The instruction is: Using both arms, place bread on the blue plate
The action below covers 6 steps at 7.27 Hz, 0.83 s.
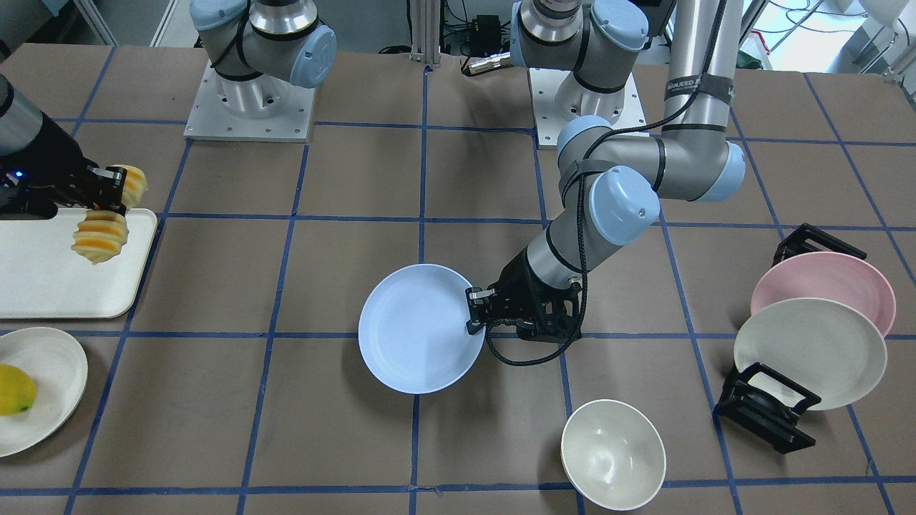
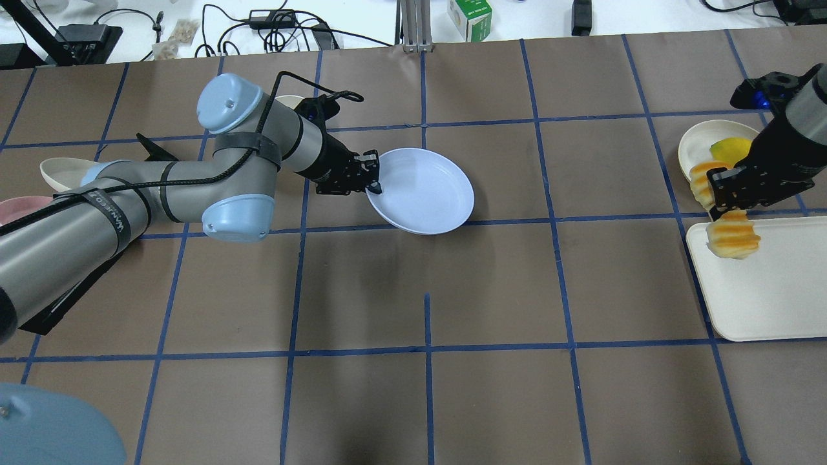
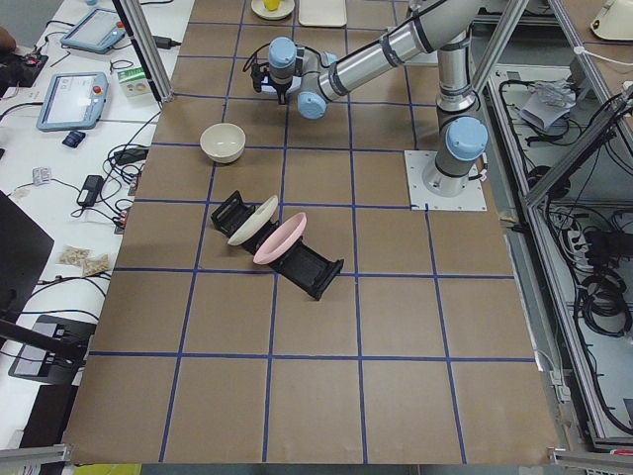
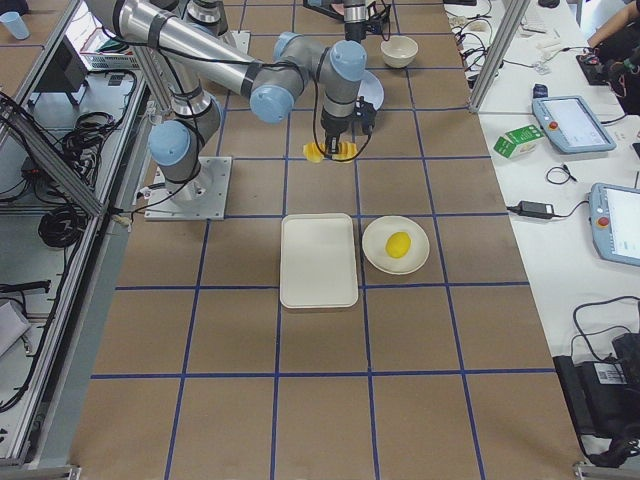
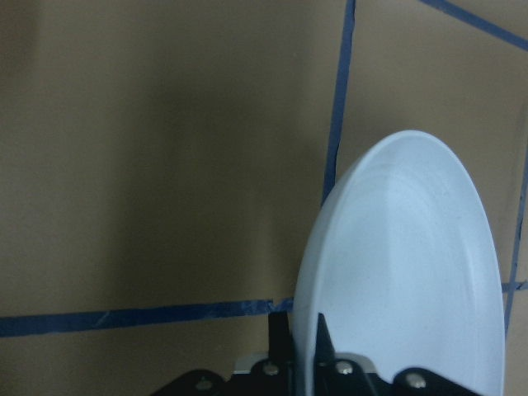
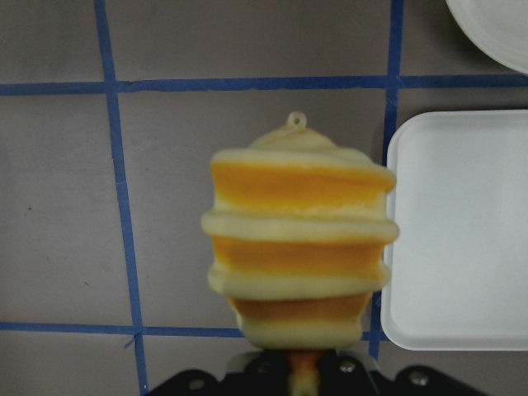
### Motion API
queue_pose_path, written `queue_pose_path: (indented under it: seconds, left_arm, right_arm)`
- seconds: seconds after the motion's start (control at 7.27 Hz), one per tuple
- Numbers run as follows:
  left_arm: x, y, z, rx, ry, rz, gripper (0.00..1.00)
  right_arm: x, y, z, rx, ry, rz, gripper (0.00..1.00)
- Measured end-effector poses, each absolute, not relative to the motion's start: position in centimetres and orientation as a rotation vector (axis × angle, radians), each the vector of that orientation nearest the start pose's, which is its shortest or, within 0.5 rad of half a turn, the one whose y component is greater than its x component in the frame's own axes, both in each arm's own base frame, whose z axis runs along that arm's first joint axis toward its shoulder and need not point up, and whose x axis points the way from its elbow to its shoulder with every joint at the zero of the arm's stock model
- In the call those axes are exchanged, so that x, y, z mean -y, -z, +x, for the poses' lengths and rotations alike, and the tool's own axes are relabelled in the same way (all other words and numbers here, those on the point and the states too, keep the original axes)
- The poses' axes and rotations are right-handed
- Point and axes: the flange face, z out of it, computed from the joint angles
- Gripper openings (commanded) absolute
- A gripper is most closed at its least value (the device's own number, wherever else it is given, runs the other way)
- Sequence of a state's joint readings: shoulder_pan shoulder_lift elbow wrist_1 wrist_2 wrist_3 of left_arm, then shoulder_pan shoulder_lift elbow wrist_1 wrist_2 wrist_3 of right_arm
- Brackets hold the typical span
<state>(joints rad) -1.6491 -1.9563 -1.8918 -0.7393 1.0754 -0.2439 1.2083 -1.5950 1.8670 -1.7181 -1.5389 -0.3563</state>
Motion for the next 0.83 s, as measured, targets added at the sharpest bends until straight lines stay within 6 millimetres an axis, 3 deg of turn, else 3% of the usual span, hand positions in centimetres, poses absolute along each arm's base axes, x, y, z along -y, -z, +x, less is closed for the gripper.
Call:
queue_pose_path:
  seconds: [0.28, 0.41, 0.55, 0.69, 0.83]
  left_arm:
    - [55.2, -20.6, -22.7, 2.624, -0.004, 0.176, 0.00]
    - [55.3, -19.6, -22.7, 2.626, 0.014, 0.176, 0.30]
    - [55.4, -18.9, -22.7, 2.628, 0.027, 0.178, 0.66]
    - [55.5, -18.4, -22.7, 2.629, 0.035, 0.183, 0.93]
    - [55.6, -18.5, -22.7, 2.632, 0.030, 0.184, 1.00]
  right_arm:
    - [47.8, -36.4, 0.6, -3.055, -0.173, 0.053, 0.08]
    - [48.3, -35.8, 3.3, -3.055, -0.174, 0.075, 0.08]
    - [48.8, -35.1, 6.3, -3.055, -0.163, 0.093, 0.08]
    - [49.2, -34.4, 9.0, -3.045, -0.152, 0.120, 0.08]
    - [49.6, -33.5, 11.2, -3.025, -0.140, 0.144, 0.08]
